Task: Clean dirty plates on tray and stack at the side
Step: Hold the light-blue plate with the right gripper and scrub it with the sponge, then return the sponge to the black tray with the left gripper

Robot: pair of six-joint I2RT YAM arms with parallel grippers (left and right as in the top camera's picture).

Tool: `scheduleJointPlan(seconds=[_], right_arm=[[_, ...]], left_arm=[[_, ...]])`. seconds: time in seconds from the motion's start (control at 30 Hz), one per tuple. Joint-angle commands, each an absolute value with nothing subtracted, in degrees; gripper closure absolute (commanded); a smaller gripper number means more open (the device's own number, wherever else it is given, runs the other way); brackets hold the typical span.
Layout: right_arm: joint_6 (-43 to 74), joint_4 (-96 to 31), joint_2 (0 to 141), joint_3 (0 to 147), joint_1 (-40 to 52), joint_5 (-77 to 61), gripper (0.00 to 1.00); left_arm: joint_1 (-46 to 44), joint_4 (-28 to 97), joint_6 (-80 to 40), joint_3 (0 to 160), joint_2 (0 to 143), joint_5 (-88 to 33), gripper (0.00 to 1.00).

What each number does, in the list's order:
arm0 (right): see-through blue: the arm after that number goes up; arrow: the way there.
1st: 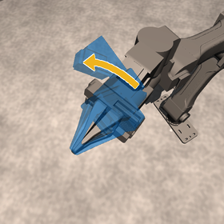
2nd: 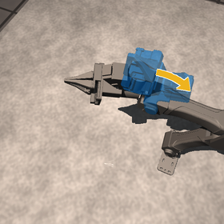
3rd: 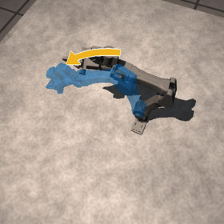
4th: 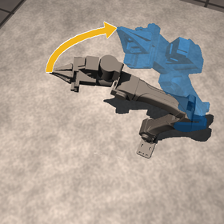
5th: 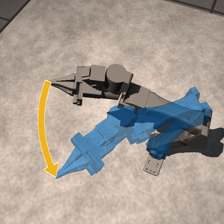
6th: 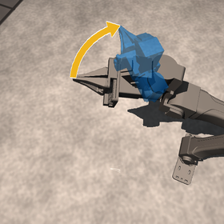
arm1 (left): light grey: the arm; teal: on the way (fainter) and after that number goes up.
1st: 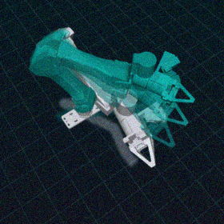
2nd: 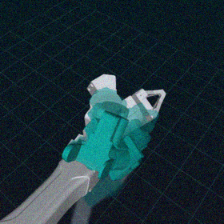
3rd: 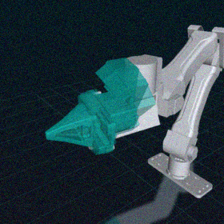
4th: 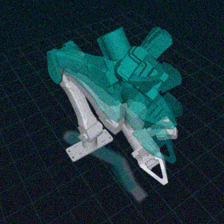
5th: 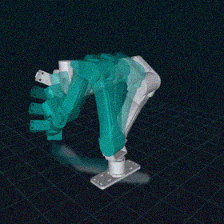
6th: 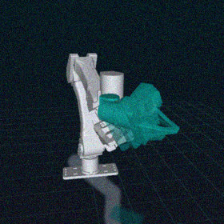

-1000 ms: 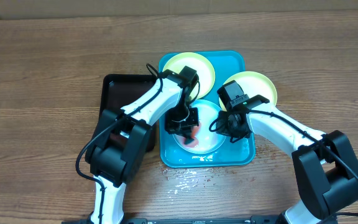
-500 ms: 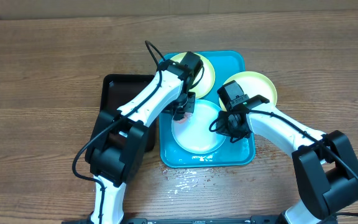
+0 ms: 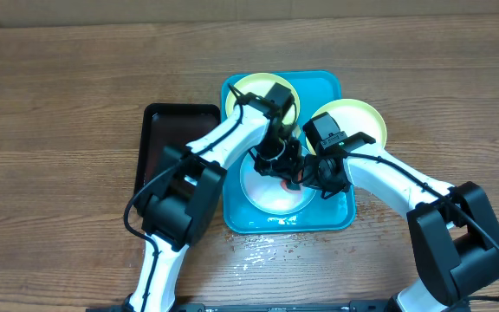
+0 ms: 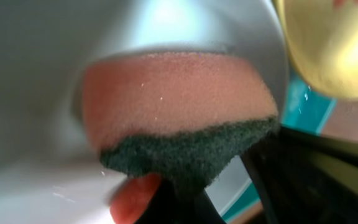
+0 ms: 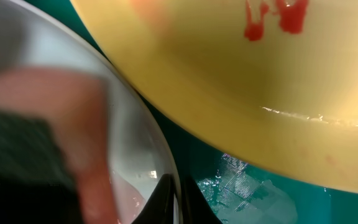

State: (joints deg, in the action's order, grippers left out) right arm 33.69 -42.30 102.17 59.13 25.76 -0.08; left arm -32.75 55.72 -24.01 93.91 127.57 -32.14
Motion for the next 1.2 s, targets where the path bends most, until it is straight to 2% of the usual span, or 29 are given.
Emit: scheduleJointPlan(seconds=[0.0,0.43,0.63,0.83,1.17], right_arm=[[34.1,-43.4,104.5,57.2,24.7,7.1,0.96],[34.1,-43.4,104.5,57.2,24.7,7.5,0.96],[34.1,-43.4,104.5,57.2,24.7,7.5,0.96],[34.1,-43.4,104.5,57.2,24.7,7.6,0.96],[34.1,-43.4,104.5,57.2,24.7,7.7,0.96]], left_arm=[[-33.5,59.1,-23.9,94.6,128.7,-33.2,0.96],[-27.0,70.8,-27.5,94.7,128.6,1.5,0.96],[-26.5,72.2,-27.4,94.7,127.1,0.4,0.96],[-25.4,70.9,-27.4,94.7,118.5,-5.8,0.95],[-17.2,74.8,-23.9,94.7,104.8,-5.4,0.96]])
